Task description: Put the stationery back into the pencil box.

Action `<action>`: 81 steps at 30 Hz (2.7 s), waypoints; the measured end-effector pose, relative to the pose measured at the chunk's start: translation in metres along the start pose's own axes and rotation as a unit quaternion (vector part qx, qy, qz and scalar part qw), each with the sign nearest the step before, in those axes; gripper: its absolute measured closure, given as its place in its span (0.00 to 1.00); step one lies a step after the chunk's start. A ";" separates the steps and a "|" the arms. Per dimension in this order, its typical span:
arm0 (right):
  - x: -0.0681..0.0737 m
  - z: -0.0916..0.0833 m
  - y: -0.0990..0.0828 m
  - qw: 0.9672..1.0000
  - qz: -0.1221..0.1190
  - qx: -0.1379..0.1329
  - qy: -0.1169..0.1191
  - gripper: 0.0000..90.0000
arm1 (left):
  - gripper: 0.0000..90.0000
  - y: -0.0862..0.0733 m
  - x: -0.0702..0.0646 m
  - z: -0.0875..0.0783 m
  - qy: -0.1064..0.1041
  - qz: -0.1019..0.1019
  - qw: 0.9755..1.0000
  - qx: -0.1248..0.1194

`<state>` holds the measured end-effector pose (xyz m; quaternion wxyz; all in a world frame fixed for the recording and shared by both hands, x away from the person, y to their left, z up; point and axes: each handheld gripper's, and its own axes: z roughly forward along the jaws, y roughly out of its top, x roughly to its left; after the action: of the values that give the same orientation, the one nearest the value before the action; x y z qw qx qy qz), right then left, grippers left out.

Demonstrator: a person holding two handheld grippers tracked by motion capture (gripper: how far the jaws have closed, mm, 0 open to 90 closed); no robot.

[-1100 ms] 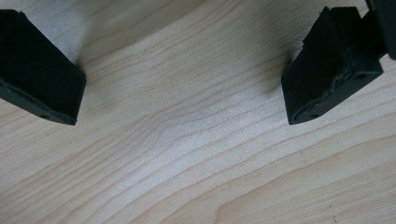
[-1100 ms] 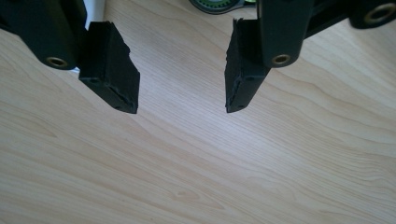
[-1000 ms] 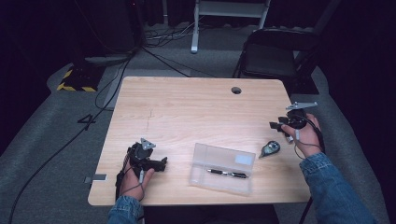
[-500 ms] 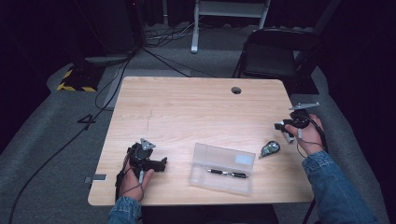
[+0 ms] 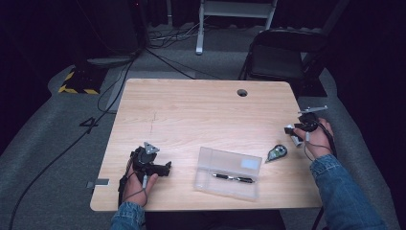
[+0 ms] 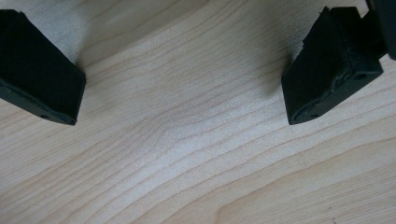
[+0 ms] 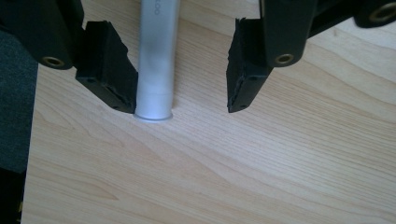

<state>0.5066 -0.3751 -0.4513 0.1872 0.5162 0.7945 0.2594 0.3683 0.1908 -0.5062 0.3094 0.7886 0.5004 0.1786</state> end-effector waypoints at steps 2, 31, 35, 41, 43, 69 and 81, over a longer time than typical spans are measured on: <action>-0.002 0.002 -0.001 1.000 0.000 0.006 -0.003 0.51 | 0.00 0.000 0.000 0.000 0.001 0.000 1.000 -0.001; -0.009 0.014 -0.010 0.998 -0.025 0.051 -0.024 0.78 | 0.00 0.000 0.000 0.000 0.001 0.000 1.000 -0.001; -0.009 0.011 -0.008 0.998 -0.027 0.048 -0.020 0.79 | 0.00 0.000 0.000 0.000 0.001 0.000 1.000 -0.001; -0.009 0.012 -0.008 0.998 -0.029 0.046 -0.022 0.79 | 0.00 0.000 0.000 0.000 0.001 0.000 1.000 -0.001; -0.008 0.012 -0.008 0.998 -0.029 0.046 -0.022 0.79 | 0.00 0.000 0.000 0.000 0.001 0.000 1.000 0.000; -0.009 0.012 -0.015 0.997 -0.024 0.065 -0.013 0.78 | 0.00 0.000 0.000 0.000 0.001 0.000 1.000 0.000; -0.001 -0.002 -0.010 0.999 -0.032 0.042 0.008 0.79 | 0.00 0.000 0.000 0.000 0.001 0.000 1.000 0.000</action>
<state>0.4989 -0.3802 -0.4552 0.1674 0.4957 0.8223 0.2240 0.3683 0.1907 -0.5062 0.3088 0.7886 0.5006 0.1794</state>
